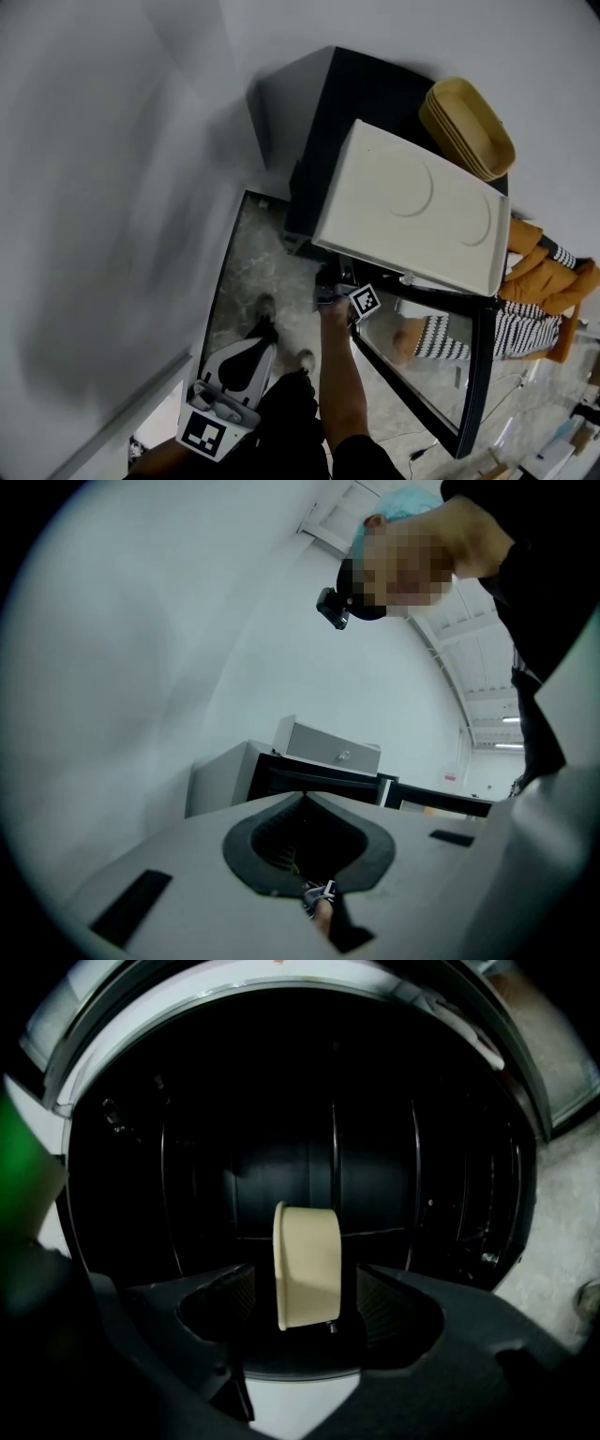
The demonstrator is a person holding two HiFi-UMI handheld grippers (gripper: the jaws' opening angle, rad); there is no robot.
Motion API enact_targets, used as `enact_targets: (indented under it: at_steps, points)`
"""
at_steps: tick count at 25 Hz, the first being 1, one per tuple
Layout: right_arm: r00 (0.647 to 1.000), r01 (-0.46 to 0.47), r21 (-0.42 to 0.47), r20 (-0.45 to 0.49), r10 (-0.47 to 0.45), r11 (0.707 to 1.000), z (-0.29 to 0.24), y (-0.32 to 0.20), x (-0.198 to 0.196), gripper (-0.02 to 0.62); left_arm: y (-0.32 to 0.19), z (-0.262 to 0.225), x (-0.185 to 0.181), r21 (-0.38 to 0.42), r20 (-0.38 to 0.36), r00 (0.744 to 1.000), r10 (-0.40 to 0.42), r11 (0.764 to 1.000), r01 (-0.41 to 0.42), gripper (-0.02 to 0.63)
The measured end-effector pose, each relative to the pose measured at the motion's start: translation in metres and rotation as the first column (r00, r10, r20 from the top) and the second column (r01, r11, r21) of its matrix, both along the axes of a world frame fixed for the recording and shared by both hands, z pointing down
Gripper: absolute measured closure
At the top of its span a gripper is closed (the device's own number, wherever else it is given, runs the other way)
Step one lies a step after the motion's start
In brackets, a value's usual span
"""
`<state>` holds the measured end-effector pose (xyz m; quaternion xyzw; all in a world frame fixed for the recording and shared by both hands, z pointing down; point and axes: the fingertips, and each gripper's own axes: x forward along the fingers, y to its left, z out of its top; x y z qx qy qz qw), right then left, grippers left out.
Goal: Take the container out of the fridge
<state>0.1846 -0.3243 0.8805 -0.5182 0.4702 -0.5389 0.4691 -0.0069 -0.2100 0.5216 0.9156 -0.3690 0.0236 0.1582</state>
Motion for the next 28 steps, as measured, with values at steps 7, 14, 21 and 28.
enact_targets:
  at_steps: [7,14,21,28]
  points:
    - [1.0,-0.014,-0.011,0.007,0.014,1.0,0.0043,-0.0027,0.0016,0.295,-0.0017,0.0027,-0.0057,-0.008,-0.002,1.0,-0.018,1.0,0.018,0.601]
    - [1.0,-0.014,-0.017,0.006,0.014,1.0,0.0038,-0.0052,0.0014,0.386,-0.0025,0.0034,-0.0084,-0.013,-0.002,1.0,-0.03,0.999,0.03,0.601]
    - [1.0,-0.013,-0.02,0.013,0.013,1.0,0.0034,-0.0048,0.0015,0.4,-0.0025,0.0013,-0.0077,-0.007,-0.007,0.999,-0.035,0.999,0.035,0.601]
    - [1.0,-0.007,-0.025,0.017,0.007,1.0,0.0003,0.0024,0.0012,0.402,-0.0002,-0.0018,-0.0058,-0.004,-0.013,0.999,-0.042,0.999,0.042,0.601]
